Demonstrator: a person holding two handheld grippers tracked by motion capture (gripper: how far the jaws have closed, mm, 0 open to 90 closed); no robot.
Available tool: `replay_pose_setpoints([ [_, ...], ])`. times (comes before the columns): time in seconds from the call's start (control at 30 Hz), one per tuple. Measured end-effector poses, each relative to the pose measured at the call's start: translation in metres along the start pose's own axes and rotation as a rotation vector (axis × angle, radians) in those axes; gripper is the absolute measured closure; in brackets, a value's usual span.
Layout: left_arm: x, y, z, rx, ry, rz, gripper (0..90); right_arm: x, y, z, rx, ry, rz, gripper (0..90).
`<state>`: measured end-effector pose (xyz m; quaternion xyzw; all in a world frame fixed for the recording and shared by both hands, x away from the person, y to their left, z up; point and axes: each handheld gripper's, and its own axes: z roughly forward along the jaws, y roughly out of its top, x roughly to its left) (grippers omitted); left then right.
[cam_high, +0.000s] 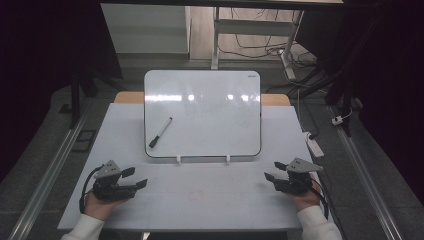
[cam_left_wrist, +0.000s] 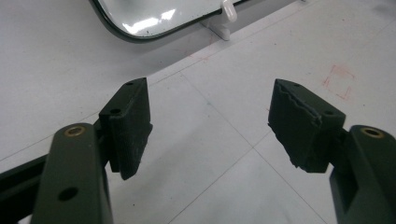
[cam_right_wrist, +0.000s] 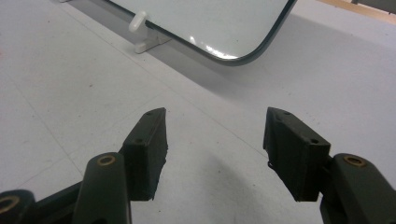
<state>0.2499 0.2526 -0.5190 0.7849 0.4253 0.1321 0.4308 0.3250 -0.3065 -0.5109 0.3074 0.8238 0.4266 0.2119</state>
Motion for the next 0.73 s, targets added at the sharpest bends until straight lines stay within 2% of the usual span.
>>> replay_pose_setpoints([
  [0.1, -0.0026, 0.0025, 0.0029, 0.001, -0.002, 0.007, 30.2, 0.0009, 0.0002, 0.0, -0.001, 0.0, -0.009, 39.8],
  [0.27, -0.0095, 0.0075, 0.0068, 0.011, 0.002, 0.043, 30.1, 0.0006, 0.0003, -0.0001, -0.005, 0.001, -0.005, 39.8],
  [0.73, -0.0058, 0.0053, 0.007, 0.011, 0.008, 0.018, 30.1, 0.002, 0.0009, -0.0004, -0.01, 0.005, -0.012, 39.9],
])
